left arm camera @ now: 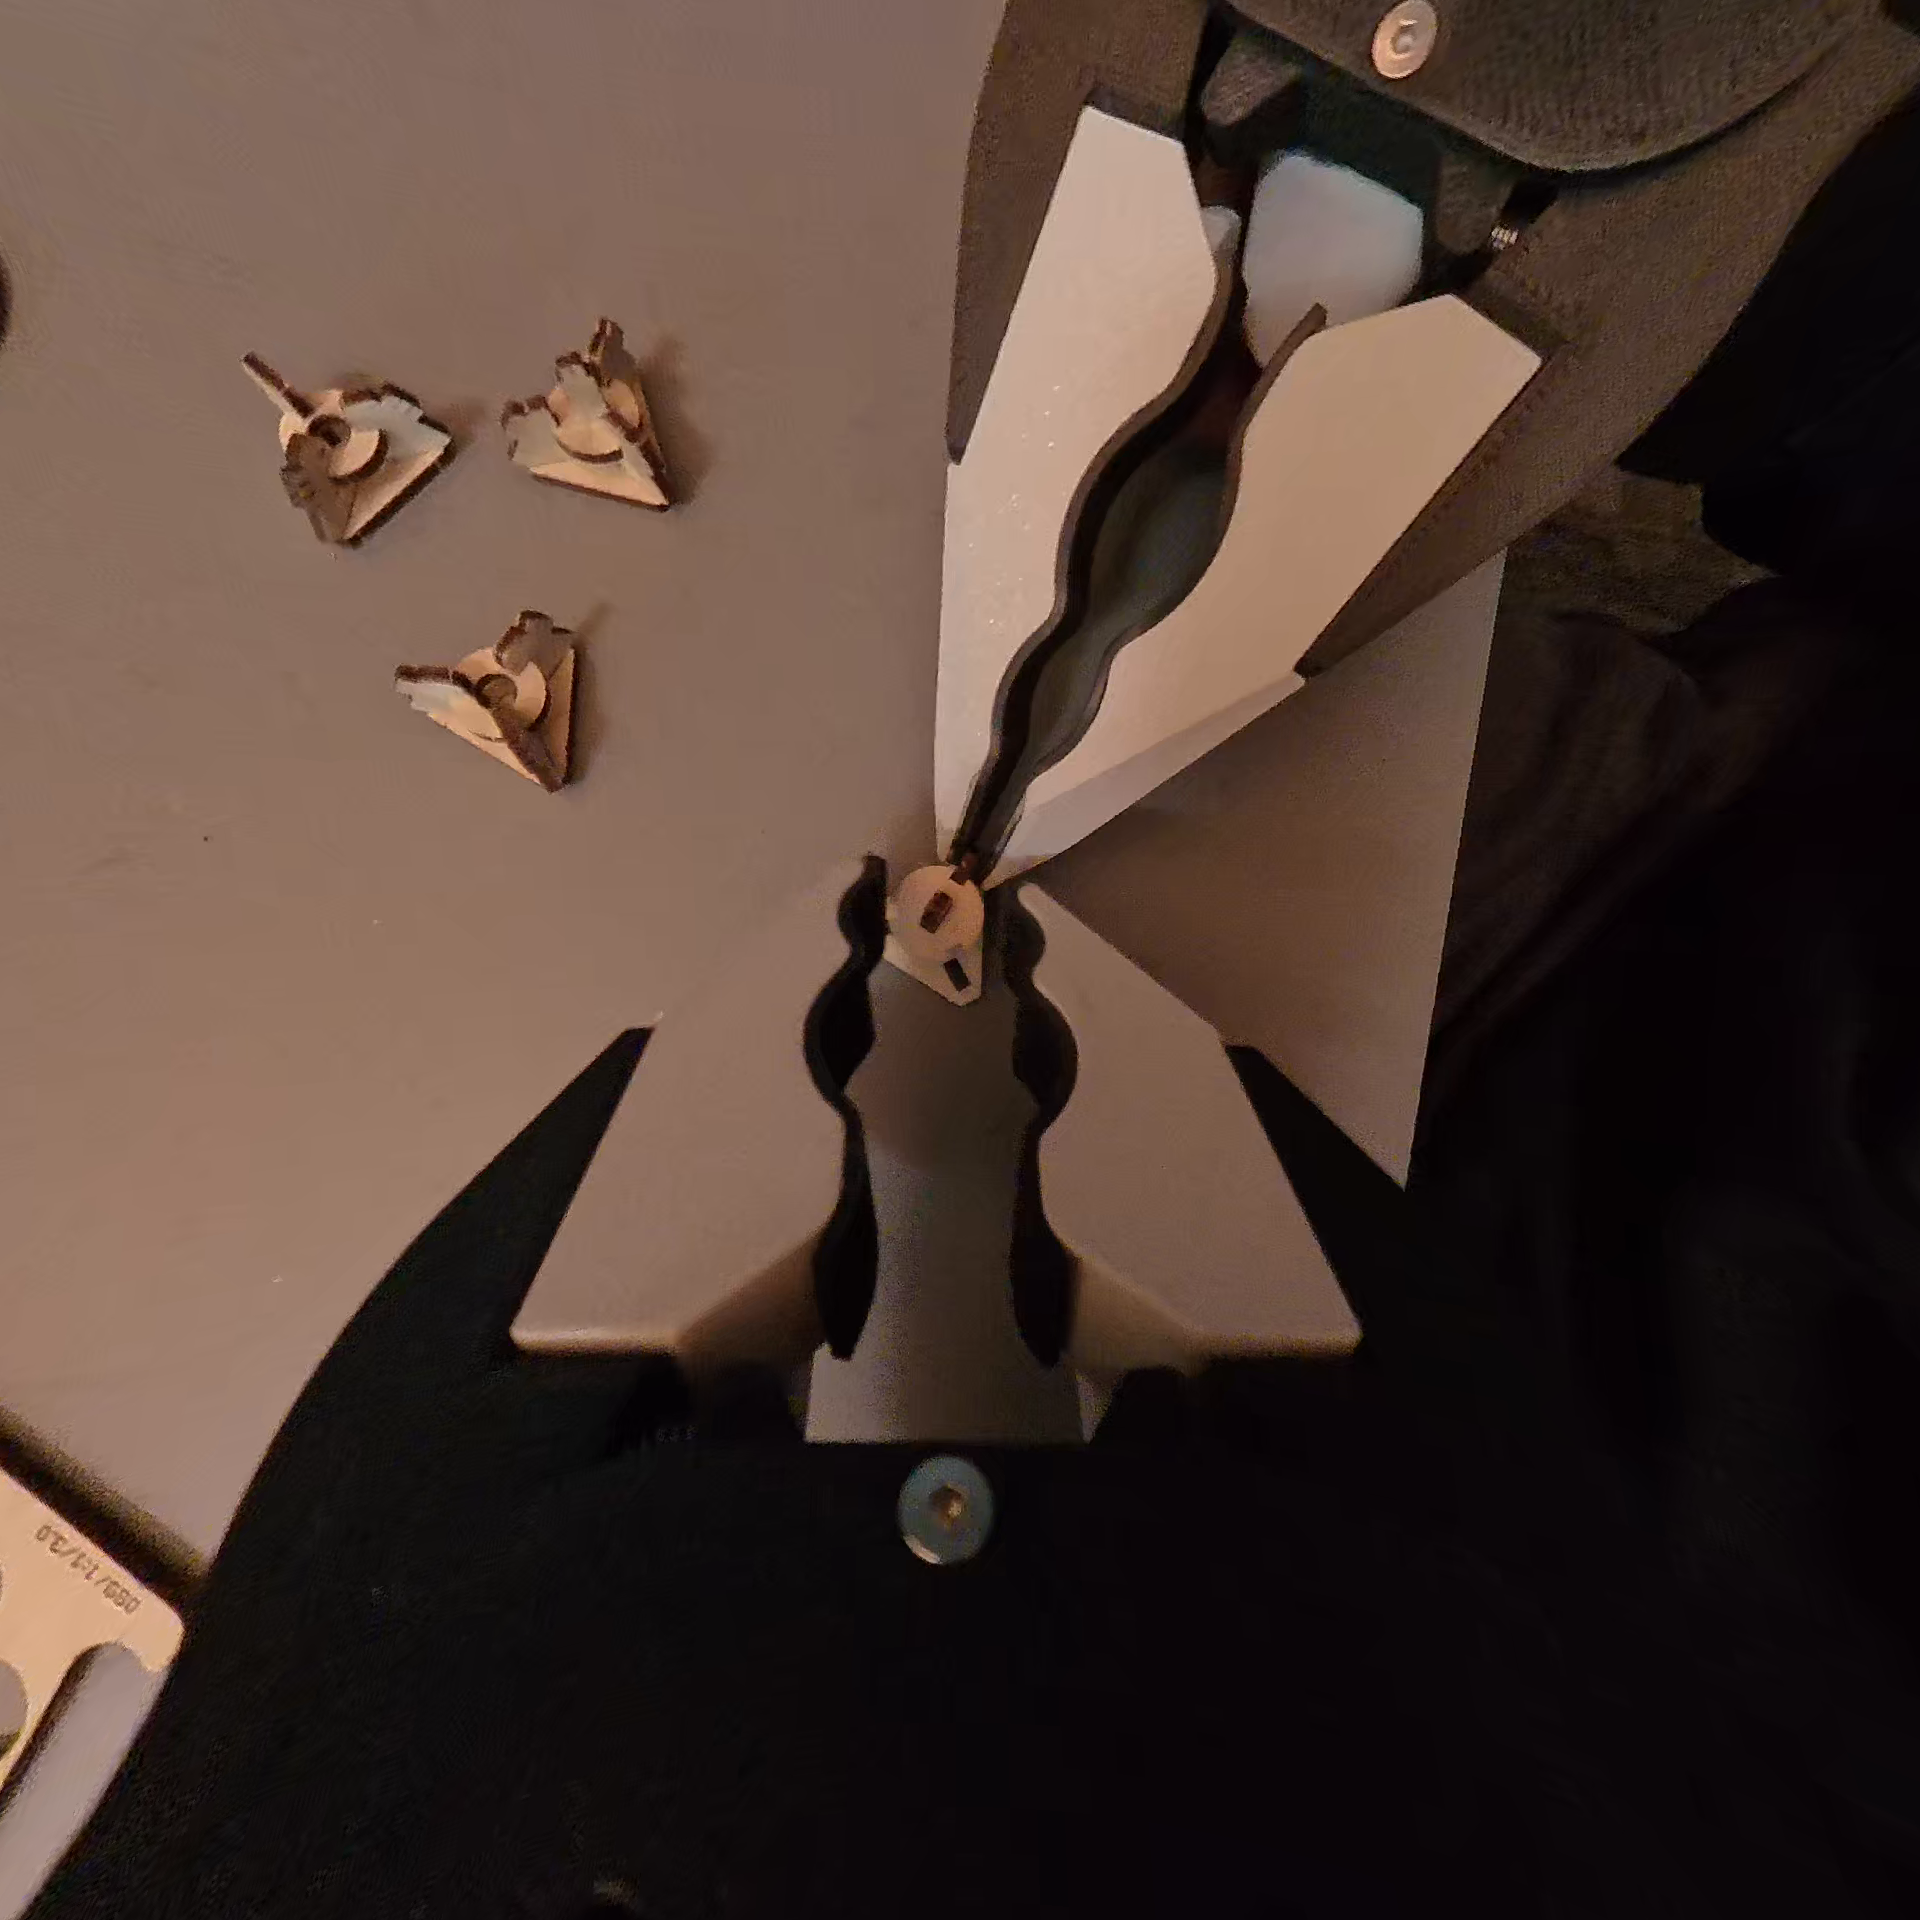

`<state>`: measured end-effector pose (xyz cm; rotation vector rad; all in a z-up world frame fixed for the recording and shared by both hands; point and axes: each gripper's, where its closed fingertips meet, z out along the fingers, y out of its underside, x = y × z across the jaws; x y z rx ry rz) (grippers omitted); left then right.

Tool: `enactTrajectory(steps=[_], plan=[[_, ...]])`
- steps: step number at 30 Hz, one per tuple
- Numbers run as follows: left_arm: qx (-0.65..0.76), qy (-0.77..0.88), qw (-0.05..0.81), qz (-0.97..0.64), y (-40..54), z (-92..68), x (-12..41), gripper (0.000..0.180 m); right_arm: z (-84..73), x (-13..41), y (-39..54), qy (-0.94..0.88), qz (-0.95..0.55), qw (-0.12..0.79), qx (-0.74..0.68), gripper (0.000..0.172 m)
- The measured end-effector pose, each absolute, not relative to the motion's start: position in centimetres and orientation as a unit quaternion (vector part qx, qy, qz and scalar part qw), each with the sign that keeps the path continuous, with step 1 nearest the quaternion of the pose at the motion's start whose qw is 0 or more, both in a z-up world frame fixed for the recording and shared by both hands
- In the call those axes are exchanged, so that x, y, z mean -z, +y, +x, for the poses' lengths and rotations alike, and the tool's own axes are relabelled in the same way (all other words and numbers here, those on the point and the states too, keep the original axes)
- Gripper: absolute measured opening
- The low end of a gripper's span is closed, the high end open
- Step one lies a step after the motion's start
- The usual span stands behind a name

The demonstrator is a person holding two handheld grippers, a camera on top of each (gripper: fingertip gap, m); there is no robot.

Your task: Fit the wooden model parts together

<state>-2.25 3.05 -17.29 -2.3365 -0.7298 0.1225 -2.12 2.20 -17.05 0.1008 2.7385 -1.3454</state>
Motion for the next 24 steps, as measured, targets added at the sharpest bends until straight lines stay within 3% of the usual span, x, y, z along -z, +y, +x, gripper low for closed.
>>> enactTrajectory(steps=[8,15,24], plan=[[-0.062,-0.269,0.334,-0.901,2.81,-2.15,17.49,0.017,-2.02,17.08,2.18,0.897,0.028,0.040,0.440,0.001],[-0.001,-0.307,0.392,-0.867,2.86,-2.00,17.44,0.017,-1.95,17.10,2.17,0.897,0.025,0.039,0.439,0.002],[-0.029,-0.324,0.348,-0.879,2.75,-1.97,17.63,0.018,-1.97,17.03,2.23,0.895,0.038,0.068,0.440,0.001]])
